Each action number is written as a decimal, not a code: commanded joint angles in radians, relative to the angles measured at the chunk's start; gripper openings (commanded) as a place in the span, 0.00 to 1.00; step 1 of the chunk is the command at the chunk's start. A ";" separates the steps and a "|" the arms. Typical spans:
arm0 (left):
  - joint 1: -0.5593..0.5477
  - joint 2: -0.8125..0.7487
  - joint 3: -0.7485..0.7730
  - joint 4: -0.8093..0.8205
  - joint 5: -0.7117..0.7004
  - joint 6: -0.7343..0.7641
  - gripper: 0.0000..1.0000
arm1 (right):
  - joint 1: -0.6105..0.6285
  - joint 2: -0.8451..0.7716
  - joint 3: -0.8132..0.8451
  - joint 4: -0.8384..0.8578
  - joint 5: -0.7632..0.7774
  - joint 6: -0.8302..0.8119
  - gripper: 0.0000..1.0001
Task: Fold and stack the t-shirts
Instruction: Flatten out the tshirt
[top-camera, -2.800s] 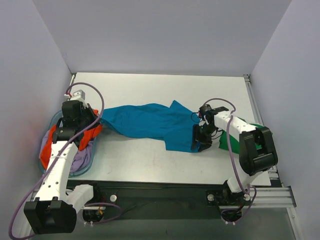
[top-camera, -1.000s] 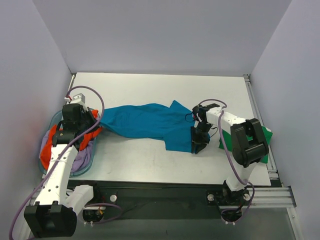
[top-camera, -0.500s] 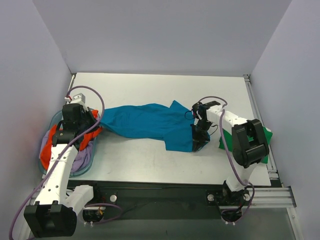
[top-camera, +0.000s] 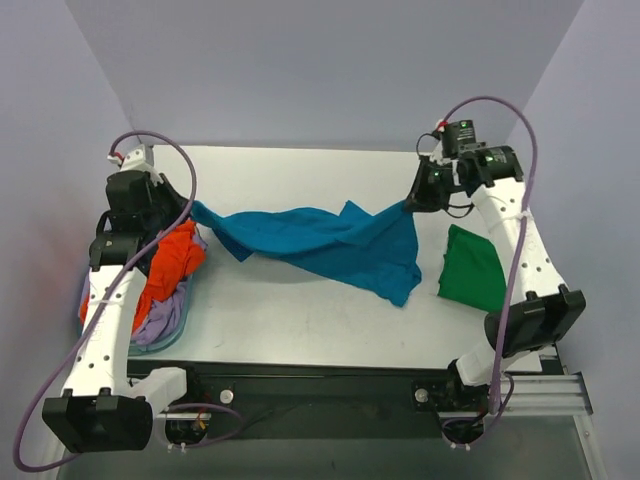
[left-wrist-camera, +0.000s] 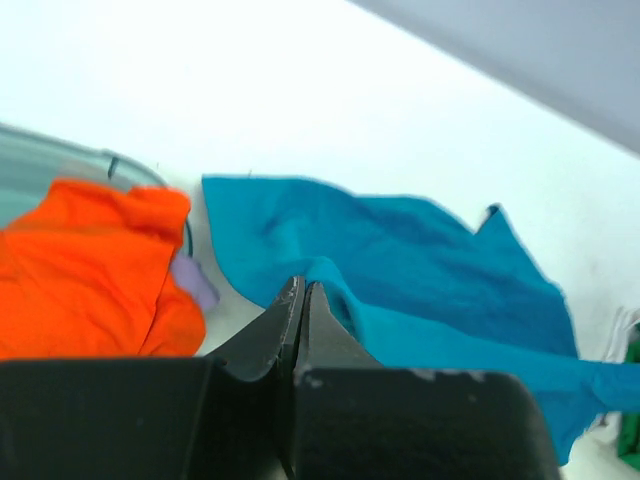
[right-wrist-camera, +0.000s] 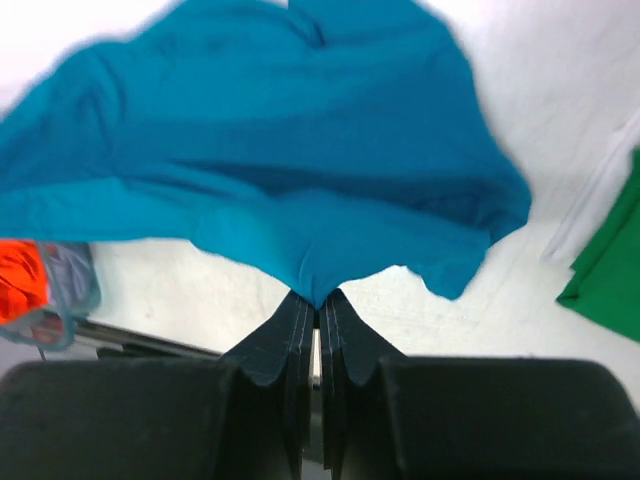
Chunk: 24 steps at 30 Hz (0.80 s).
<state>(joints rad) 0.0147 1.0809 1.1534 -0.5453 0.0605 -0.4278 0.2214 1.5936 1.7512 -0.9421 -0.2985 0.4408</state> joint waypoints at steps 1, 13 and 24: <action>0.004 -0.012 0.156 0.100 -0.019 -0.040 0.00 | -0.031 -0.084 0.158 -0.069 0.042 -0.033 0.00; 0.004 -0.271 0.307 0.281 -0.277 -0.042 0.00 | -0.034 -0.389 0.455 0.236 0.292 -0.171 0.00; 0.001 0.077 0.429 0.278 0.017 -0.107 0.00 | -0.048 -0.229 0.429 0.376 0.335 -0.280 0.00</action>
<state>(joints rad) 0.0147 0.9543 1.5665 -0.2409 -0.0834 -0.4950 0.1837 1.2015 2.2272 -0.6331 0.0017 0.2165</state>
